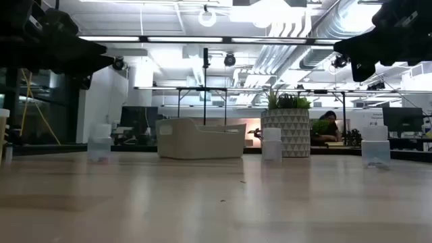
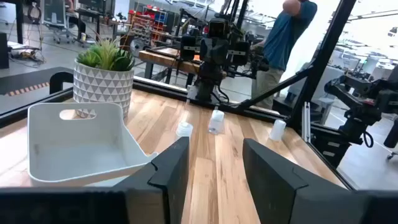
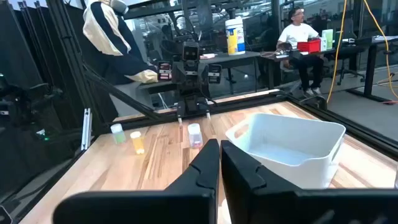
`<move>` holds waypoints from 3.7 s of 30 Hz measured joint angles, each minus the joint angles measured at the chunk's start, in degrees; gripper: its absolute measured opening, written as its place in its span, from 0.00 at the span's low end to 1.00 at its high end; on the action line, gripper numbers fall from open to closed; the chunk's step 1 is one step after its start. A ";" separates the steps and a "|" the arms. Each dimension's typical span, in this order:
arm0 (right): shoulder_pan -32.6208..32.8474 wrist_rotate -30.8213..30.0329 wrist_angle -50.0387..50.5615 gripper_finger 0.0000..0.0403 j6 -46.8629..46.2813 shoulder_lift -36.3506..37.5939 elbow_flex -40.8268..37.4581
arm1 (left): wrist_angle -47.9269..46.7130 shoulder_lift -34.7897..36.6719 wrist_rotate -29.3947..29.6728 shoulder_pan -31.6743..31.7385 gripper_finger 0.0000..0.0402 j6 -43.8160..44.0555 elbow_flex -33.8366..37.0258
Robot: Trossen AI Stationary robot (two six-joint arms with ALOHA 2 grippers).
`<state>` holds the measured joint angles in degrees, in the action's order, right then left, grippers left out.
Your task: Pick and place pill bottles into a basket
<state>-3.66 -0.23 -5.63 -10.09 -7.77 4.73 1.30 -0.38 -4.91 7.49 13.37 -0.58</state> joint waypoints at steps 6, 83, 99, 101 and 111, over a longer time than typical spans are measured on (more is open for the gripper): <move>0.02 0.02 0.00 0.02 0.00 0.00 0.00 | 0.00 -0.02 0.00 -0.02 0.46 0.00 0.00; 0.00 0.01 0.00 0.02 0.04 0.01 0.00 | 0.02 -0.02 0.00 -0.02 0.46 0.00 -0.02; 0.00 0.02 0.00 0.02 0.02 0.00 0.00 | -0.03 -0.02 0.71 -0.01 0.46 -0.13 -0.01; 0.00 0.02 0.00 0.02 0.00 0.00 0.00 | -0.15 0.00 2.21 -0.02 0.46 0.05 0.00; 0.01 0.00 0.33 0.02 3.09 0.00 0.00 | -0.21 -0.02 2.64 0.00 0.46 0.44 0.00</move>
<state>-3.65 -0.23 -5.30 -7.00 -7.77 4.73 1.09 -0.40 -2.26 7.49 13.80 -0.58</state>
